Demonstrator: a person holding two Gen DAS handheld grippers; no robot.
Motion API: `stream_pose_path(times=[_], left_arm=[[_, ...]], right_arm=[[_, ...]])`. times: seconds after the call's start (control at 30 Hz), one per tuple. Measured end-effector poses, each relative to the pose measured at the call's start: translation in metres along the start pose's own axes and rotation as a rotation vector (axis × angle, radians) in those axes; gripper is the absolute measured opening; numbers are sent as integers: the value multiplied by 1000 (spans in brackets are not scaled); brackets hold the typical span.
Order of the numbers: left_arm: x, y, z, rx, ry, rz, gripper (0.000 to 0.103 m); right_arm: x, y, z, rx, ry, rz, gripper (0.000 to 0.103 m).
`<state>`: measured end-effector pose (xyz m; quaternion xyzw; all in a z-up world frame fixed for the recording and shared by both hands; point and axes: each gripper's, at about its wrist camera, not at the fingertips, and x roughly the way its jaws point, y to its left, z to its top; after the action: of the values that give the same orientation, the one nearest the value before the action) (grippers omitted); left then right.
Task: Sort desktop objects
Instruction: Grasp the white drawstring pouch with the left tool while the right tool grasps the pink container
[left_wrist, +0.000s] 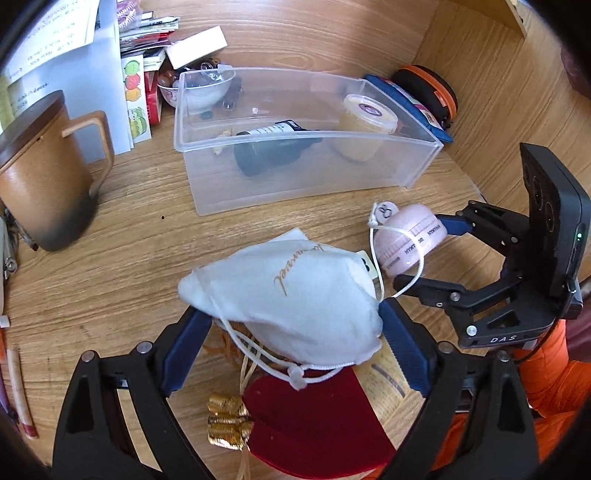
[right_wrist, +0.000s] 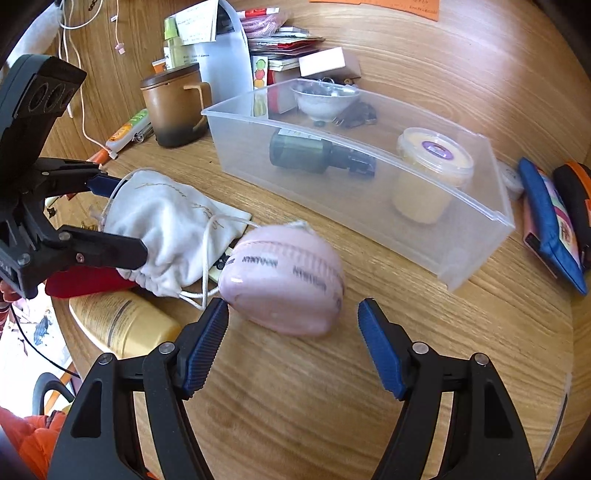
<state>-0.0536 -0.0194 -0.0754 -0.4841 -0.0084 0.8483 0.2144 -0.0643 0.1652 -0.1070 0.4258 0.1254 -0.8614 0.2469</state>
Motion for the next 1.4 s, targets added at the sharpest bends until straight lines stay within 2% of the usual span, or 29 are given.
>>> stream_pose_path(times=[0.23,0.3,0.43,0.53,0.7,0.77,0.83,0.87,0.9,1.0,1.1,1.4], left_arm=[[5,12,13,-28,-30,-3,91],[5,16,16,-39,-34,-16,82],[7,18,23,-44,-17,-47,80],[11,10,26,-15,5,-37,81],[20,9,36,-34,36,-63,85],[25,6,38,-19,43,-50,85],[30,3,38,-1,40,-23,77],[33,1,39,14,44,-2,64],[34,1,39,21,45,3,60],[32,2,41,11,38,-15,43],[27,3,40,16,29,-14,37],[-2,3,36,14,-34,11,35]], right_arm=[[10,-3,13,-4,2,25,70],[12,-3,16,-6,-5,23,69],[14,-5,19,9,-15,53,69],[13,-8,19,31,-14,88,67],[15,-15,21,59,-3,139,39],[14,-16,20,63,-4,138,39],[13,-16,20,58,-8,120,39],[11,-16,20,58,-11,115,39],[10,-17,20,59,-13,114,39],[2,-22,20,75,-27,114,39],[-6,-26,21,86,-38,106,39],[-32,-32,19,93,-85,68,39]])
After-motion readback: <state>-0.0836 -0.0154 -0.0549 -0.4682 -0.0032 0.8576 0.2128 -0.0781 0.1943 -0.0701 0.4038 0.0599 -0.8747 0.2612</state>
